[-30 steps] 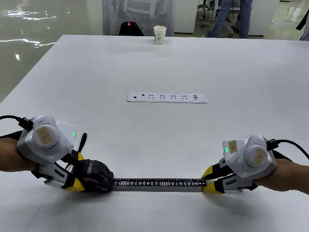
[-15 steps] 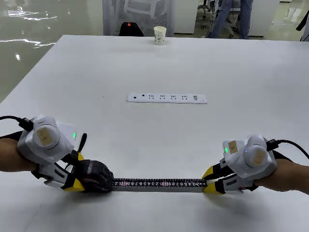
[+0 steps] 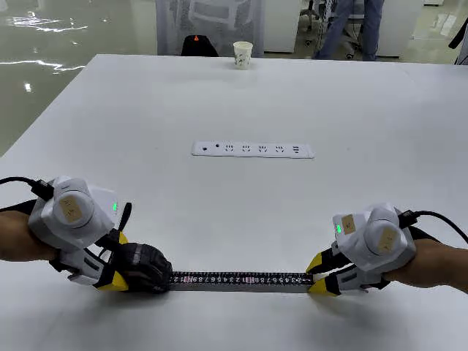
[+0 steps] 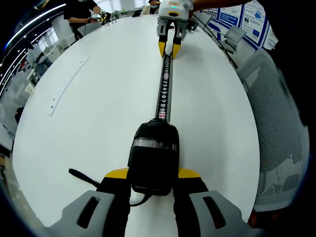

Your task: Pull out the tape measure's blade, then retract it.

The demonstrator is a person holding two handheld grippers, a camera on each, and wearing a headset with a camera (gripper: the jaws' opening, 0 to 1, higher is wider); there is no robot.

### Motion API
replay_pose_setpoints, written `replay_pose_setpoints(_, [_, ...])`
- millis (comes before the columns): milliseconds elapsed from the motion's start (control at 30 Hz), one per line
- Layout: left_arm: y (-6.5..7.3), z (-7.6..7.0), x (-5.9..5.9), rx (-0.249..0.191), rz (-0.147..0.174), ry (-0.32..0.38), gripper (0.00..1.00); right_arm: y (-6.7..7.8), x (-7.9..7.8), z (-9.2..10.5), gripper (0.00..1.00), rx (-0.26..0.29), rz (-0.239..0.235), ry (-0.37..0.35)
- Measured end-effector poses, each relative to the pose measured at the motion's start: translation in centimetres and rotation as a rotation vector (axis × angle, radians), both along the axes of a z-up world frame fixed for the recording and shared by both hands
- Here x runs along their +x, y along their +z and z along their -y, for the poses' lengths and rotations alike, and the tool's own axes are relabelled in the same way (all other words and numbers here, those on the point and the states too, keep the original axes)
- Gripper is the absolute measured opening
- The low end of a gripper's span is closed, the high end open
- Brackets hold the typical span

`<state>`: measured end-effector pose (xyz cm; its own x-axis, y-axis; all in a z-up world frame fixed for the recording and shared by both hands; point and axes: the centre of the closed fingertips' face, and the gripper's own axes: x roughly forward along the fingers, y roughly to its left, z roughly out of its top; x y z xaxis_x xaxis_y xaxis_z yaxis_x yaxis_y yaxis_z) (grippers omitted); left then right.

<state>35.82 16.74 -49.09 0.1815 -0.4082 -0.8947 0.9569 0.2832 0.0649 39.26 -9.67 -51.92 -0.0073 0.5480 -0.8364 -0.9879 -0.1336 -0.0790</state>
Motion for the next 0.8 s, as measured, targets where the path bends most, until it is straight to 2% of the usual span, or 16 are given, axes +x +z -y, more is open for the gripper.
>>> replay_pose_setpoints(500, [-0.10, -0.02, 0.15, 0.012, 0.009, -0.007, 0.28, -0.06, 0.25, -0.09, 0.14, -0.018, 0.027, 0.007])
replay_pose_setpoints(800, [0.24, -0.30, 0.08, 0.021, 0.015, -0.006, 0.30, 0.00, 0.12, 0.08, 0.18, -0.021, 0.021, -0.001])
